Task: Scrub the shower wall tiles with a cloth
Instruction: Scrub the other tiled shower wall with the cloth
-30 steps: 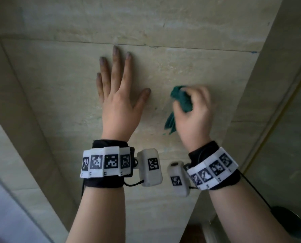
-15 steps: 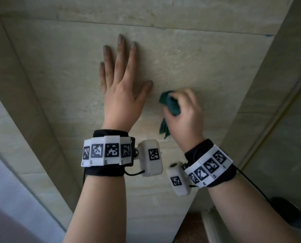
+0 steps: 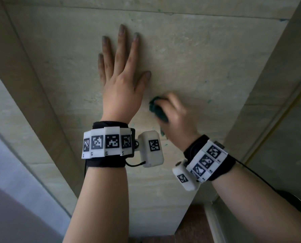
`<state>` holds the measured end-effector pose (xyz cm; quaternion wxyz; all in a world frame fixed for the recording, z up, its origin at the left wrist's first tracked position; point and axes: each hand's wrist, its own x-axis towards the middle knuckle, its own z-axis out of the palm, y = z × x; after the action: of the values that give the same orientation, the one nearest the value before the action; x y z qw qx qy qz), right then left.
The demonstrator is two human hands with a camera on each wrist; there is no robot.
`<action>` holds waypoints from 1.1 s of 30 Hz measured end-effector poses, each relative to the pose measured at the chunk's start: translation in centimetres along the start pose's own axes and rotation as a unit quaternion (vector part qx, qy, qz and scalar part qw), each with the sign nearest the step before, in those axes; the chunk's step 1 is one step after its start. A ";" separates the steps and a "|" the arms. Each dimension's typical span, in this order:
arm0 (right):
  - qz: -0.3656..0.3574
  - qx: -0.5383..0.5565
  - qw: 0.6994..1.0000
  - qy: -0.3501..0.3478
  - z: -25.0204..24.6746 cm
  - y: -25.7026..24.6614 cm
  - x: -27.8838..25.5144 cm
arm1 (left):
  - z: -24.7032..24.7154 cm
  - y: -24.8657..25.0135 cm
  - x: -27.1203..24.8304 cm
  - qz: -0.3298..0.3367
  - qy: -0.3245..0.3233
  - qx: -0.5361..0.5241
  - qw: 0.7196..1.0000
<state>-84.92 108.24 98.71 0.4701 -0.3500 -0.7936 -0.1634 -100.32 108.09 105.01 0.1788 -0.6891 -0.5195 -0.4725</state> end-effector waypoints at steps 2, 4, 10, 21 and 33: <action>-0.019 -0.010 0.999 -0.046 -0.2 0.0 -0.6 | 0.3 0.7 0.1 -0.015 0.007 -0.012 1.000; 0.006 -0.007 0.999 -0.030 -1.7 0.2 0.4 | 0.7 1.5 0.1 -0.027 0.014 -0.018 0.999; 0.164 -0.015 0.957 0.238 -8.0 4.6 5.0 | 1.6 3.0 0.2 -0.045 0.029 -0.002 0.999; 0.115 -0.029 0.990 0.077 -5.5 3.4 0.2 | 2.9 4.8 -0.2 -0.023 0.012 0.000 1.000; 0.092 -0.022 0.995 0.014 -4.2 3.6 -2.4 | 3.7 5.9 -0.1 -0.024 0.012 -0.001 1.000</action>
<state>-78.93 107.33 98.52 0.4862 -0.4297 -0.7476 -0.1415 -93.36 108.46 104.56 0.1725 -0.6710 -0.5334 -0.4853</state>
